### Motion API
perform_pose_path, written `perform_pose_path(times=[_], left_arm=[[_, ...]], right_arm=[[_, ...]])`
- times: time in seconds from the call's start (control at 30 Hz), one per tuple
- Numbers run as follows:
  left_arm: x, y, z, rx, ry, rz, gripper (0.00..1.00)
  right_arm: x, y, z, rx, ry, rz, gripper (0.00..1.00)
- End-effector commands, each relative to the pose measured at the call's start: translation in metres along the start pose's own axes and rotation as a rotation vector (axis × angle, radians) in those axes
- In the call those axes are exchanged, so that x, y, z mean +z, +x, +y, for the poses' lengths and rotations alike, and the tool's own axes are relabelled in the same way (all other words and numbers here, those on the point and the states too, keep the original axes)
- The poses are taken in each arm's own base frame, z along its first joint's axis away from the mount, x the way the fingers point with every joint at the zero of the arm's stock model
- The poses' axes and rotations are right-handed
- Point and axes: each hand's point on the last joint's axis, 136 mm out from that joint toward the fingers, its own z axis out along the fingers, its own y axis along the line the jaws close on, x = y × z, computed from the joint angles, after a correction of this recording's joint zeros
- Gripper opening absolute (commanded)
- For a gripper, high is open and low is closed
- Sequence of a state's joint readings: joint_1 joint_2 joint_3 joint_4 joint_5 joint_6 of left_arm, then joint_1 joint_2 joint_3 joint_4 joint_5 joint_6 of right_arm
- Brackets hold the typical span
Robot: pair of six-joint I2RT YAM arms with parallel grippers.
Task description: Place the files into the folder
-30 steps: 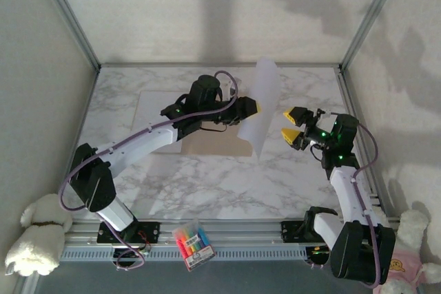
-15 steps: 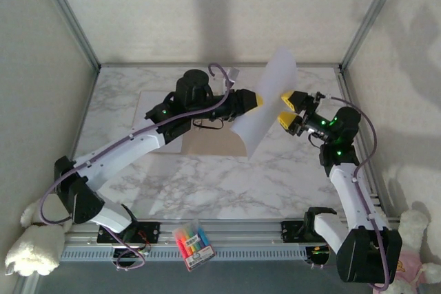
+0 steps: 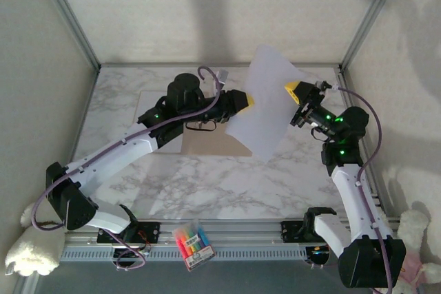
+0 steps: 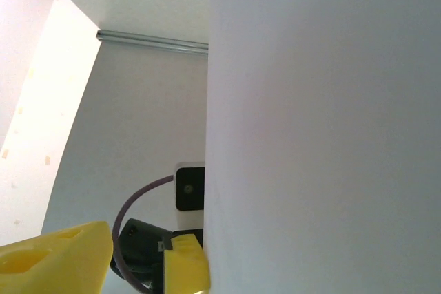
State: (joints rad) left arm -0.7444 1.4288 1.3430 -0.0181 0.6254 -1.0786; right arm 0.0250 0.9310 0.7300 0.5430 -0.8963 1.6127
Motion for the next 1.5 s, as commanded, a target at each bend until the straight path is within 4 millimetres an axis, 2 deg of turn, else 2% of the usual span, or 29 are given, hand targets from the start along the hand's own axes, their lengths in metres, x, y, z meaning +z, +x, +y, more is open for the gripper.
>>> perform_pose_path(times=[0.0, 0.17, 0.23, 0.5, 0.93, 1.1, 1.47], left_arm=[[-0.010, -0.009, -0.006, 0.008, 0.022, -0.052, 0.37], [-0.014, -0.018, 0.007, -0.004, -0.009, -0.086, 0.37], [-0.016, -0.021, 0.011, -0.007, -0.015, -0.096, 0.37], [-0.013, -0.026, 0.011, -0.008, -0.007, -0.106, 0.37], [-0.004, -0.030, 0.016, -0.010, -0.011, -0.102, 0.37], [-0.003, -0.032, 0.020, -0.014, -0.022, -0.104, 0.37], [-0.006, -0.040, 0.024, -0.017, -0.031, -0.125, 0.37]], right_arm=[[-0.001, 0.004, 0.007, -0.026, -0.031, -0.001, 0.80], [-0.001, 0.005, 0.004, -0.030, -0.019, 0.001, 0.70], [-0.002, 0.006, 0.001, -0.037, -0.004, 0.000, 0.70], [-0.001, 0.010, -0.002, -0.054, 0.018, 0.008, 0.68], [0.008, 0.020, -0.017, -0.053, 0.041, 0.049, 0.58], [0.009, 0.021, -0.021, -0.050, 0.043, 0.048, 0.49], [0.011, 0.024, -0.027, -0.062, 0.048, 0.066, 0.52]])
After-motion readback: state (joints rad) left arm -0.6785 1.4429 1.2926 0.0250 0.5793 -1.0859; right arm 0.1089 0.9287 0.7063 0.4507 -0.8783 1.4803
